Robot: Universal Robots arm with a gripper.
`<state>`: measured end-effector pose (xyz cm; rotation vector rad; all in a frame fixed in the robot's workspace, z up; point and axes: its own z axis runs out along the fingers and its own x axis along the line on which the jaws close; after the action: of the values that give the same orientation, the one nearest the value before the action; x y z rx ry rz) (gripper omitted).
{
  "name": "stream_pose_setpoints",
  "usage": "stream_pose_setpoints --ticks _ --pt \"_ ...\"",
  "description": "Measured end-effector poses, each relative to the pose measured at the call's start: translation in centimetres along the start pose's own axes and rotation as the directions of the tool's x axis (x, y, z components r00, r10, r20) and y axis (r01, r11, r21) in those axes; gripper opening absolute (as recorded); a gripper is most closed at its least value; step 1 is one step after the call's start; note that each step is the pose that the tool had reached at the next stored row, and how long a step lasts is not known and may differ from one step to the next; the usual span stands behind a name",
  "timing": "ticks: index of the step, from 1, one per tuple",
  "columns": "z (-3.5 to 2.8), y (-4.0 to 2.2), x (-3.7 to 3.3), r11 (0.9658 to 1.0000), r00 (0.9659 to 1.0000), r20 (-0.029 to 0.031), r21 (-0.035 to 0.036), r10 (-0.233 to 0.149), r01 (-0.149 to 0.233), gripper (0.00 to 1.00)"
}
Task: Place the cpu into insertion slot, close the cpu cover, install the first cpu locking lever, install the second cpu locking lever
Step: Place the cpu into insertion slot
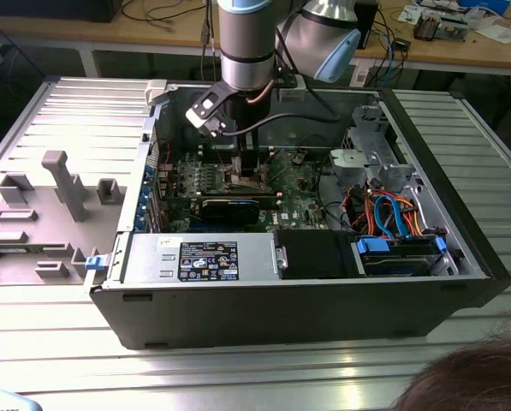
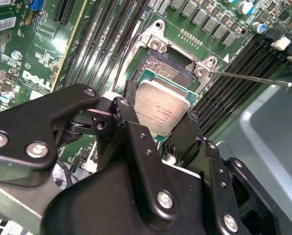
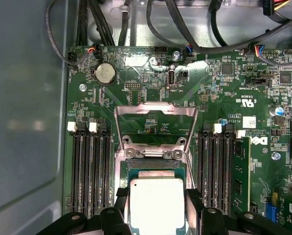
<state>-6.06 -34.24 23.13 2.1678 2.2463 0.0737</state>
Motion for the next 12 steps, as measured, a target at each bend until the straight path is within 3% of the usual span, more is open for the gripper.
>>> stream_pose_setpoints --ticks 12 --pt "0.31 -0.02 -0.01 1.0000 1.0000 0.0000 0.0000 0.000 0.000 0.54"
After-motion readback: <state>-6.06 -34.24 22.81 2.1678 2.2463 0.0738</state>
